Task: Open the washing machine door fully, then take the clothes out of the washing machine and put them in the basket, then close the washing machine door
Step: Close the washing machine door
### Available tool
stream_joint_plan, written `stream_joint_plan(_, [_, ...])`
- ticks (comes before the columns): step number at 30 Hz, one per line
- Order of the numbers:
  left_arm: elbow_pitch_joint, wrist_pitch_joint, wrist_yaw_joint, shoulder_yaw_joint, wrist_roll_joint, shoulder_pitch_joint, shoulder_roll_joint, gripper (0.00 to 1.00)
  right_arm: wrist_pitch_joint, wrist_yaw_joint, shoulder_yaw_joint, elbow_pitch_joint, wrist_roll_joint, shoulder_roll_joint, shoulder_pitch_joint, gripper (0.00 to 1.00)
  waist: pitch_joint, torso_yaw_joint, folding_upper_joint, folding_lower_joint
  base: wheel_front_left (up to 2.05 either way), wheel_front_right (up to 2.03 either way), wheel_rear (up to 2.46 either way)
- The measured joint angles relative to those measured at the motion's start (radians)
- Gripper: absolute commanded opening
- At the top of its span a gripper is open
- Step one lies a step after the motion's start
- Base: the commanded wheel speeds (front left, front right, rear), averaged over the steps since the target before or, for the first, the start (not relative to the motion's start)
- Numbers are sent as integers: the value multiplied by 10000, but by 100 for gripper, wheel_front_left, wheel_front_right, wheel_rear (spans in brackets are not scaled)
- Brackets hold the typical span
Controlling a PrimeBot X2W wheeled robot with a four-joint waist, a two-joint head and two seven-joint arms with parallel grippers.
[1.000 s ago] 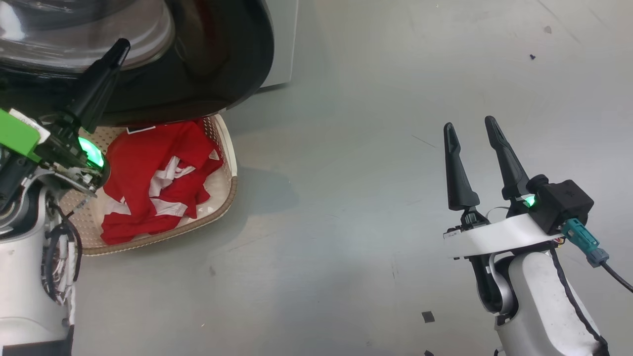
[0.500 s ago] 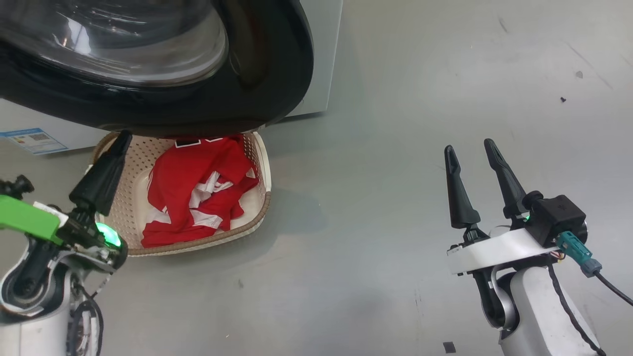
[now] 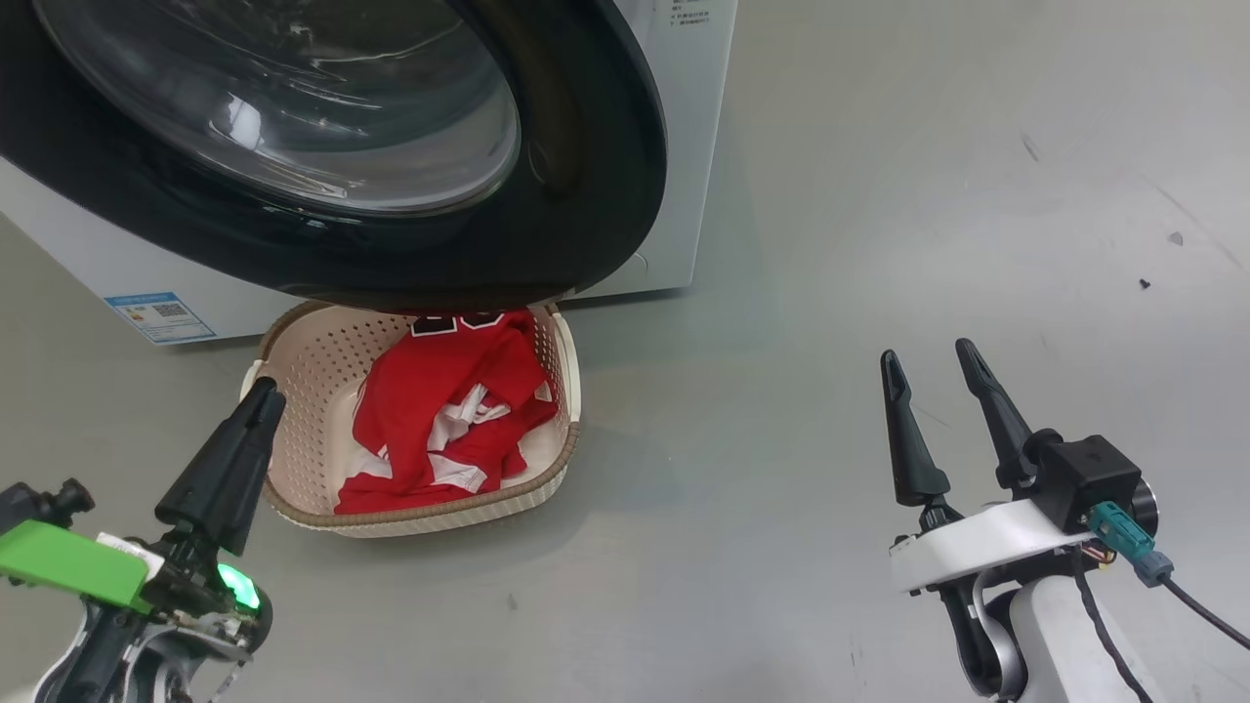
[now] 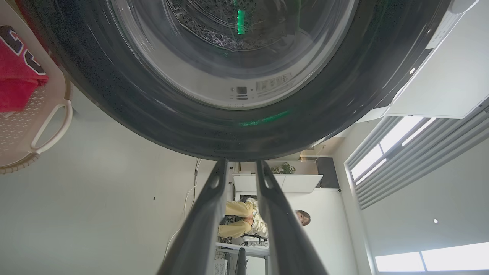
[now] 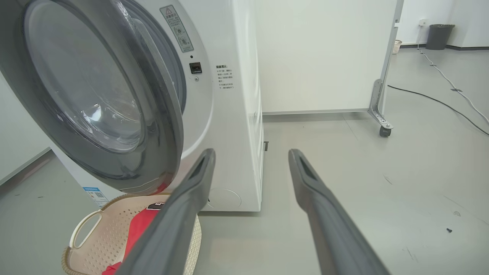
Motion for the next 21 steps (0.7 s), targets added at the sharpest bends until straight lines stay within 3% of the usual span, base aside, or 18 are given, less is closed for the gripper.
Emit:
stream_joint_plan(4, [-322,-309,0,0,230,539,-25,100,0,63,-10,82,-56,-2,199,100,-298,158,0,0,0,0,0])
stream_joint_plan(10, [-1348,-1168,0,17,1657,865,-36,100,0,92,-33,107,-105,-2,384,100,-699,380,0,0,0,0,0])
stream_joint_plan(16, [-2721,-2291,0,-238,4422,878,98,100,0,127,-48,104,-247,2,480,100,-995,518,0,0,0,0,0])
stream_joint_plan(21, [-3547,-3256,0,-932,6627,918,742,100,0,138,-117,84,-268,0,491,100,-1164,525,0,0,0,0,0])
